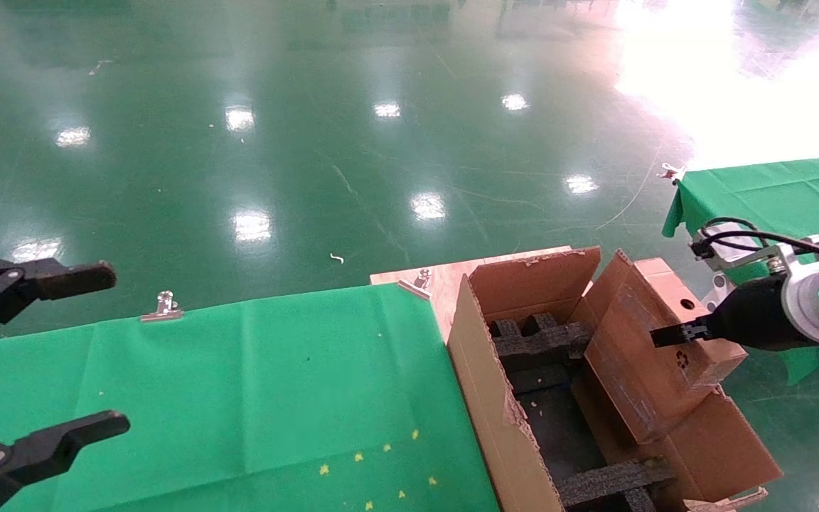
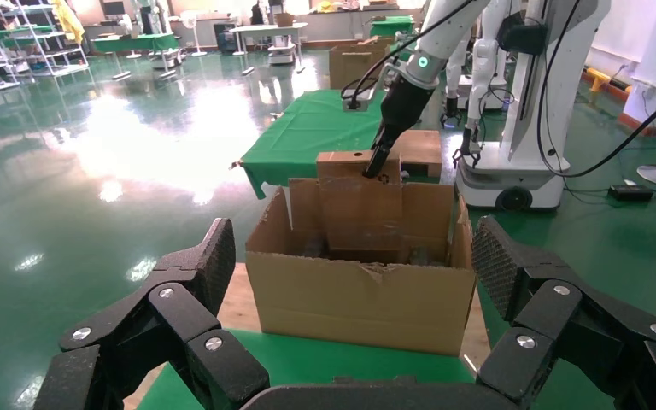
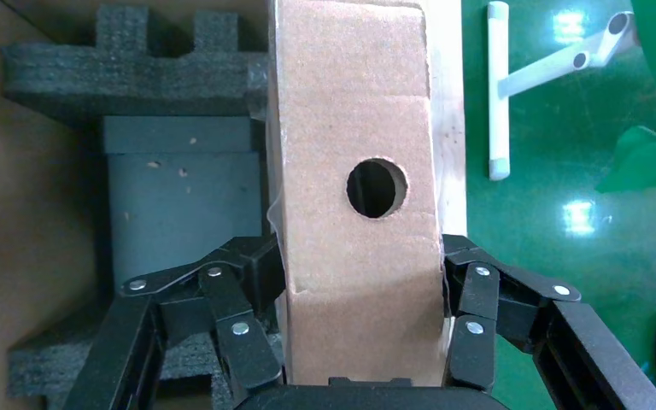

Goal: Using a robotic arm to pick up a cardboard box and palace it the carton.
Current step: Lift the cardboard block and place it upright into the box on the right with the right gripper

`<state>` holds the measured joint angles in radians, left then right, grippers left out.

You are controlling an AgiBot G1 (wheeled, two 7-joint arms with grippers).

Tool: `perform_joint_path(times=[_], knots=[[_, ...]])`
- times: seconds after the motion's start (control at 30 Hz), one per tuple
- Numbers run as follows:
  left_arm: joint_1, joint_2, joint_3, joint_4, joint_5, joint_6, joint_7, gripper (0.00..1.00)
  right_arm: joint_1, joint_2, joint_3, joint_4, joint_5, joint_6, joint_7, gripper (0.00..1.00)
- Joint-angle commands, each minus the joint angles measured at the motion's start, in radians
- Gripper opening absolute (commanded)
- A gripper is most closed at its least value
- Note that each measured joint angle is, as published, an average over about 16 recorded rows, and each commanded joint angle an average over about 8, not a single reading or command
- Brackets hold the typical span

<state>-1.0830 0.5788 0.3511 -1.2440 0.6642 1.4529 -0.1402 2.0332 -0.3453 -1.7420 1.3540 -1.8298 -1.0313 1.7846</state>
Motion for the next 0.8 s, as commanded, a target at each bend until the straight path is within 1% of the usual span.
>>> perform_joint_path(times=[0.03, 0.23, 0.47, 0.8], knots=[[0.0, 0.0, 0.0, 0.0, 0.0, 0.0, 0.0, 1.0, -0.007, -0.007, -0.005, 0.0, -0.014, 0.004, 0.02, 0.0], [0.0, 0.0, 0.0, 0.0, 0.0, 0.0, 0.0, 1.0, -0.043, -0.028, -0.018, 0.0, -0.037, 0.043, 0.065, 0.0], [0.0, 0.0, 0.0, 0.0, 0.0, 0.0, 0.0, 1.0, -0.089, -0.048, -0.034, -0.001, -0.059, 0.093, 0.096, 0.0], [0.0, 0.0, 0.0, 0.0, 0.0, 0.0, 0.0, 1.0, -0.146, -0.071, -0.058, -0.006, -0.155, 0.156, 0.169, 0.0]])
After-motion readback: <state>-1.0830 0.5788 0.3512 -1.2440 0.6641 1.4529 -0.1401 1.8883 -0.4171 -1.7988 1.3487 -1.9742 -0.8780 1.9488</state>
